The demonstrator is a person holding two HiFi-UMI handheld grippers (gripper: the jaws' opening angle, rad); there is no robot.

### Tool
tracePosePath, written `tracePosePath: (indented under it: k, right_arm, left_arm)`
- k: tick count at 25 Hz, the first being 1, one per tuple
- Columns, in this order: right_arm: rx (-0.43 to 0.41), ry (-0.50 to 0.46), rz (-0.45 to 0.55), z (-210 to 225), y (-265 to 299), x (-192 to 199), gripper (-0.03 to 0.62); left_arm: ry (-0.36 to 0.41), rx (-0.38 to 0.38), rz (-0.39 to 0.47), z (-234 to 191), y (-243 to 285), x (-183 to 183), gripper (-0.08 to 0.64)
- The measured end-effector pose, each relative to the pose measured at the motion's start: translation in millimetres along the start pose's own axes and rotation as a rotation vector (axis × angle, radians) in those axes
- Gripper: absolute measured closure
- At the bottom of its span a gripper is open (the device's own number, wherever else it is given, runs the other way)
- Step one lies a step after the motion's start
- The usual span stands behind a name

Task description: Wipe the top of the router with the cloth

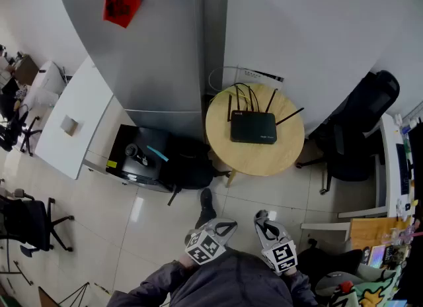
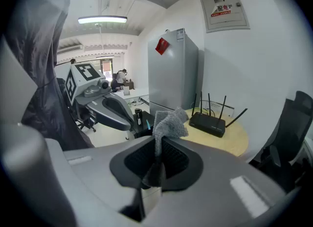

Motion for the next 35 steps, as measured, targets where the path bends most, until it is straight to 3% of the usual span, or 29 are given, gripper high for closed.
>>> tracePosePath:
  k: [10, 19, 24, 30, 35]
  right_arm:
    - [-0.014, -0.056, 0.005, 100.8, 114.0, -95.9, 0.563]
    - [-0.034, -0.141, -0.003, 183.1, 222.2, -153.2, 0.563]
    - [-0.078, -0.1, -0.012, 224.4, 267.2, -160.7, 0.563]
    - [-0.092, -0.016, -0.034, 261.0, 316.0, -132.4, 0.563]
    - [-0.072, 0.051, -0.083, 319.7, 361.9, -121.5, 0.563]
  left_arm:
    - [0.03, 0.0, 0.032, -156.8, 9.1, -85.7, 0.56]
    - [0.029, -0.062, 0.045, -276.1, 2.1, -131.2, 0.56]
    - [-0.039, -0.087, 0.061, -307.0, 15.6, -147.3, 0.56]
    - [-0.096, -0.117, 0.071, -321.1, 42.6, -156.4, 0.56]
    - [-0.091, -0.148, 0.083, -336.2, 60.1, -187.3, 0.56]
Point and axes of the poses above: the fingertips, and each gripper's own axes: y forward along the fingers, z to its right, x out of its underside, the point moved 7 cm from there along -y, backward along the fingers, and after that the axes turned 8 degrees about -y, right-handed, at the moved point
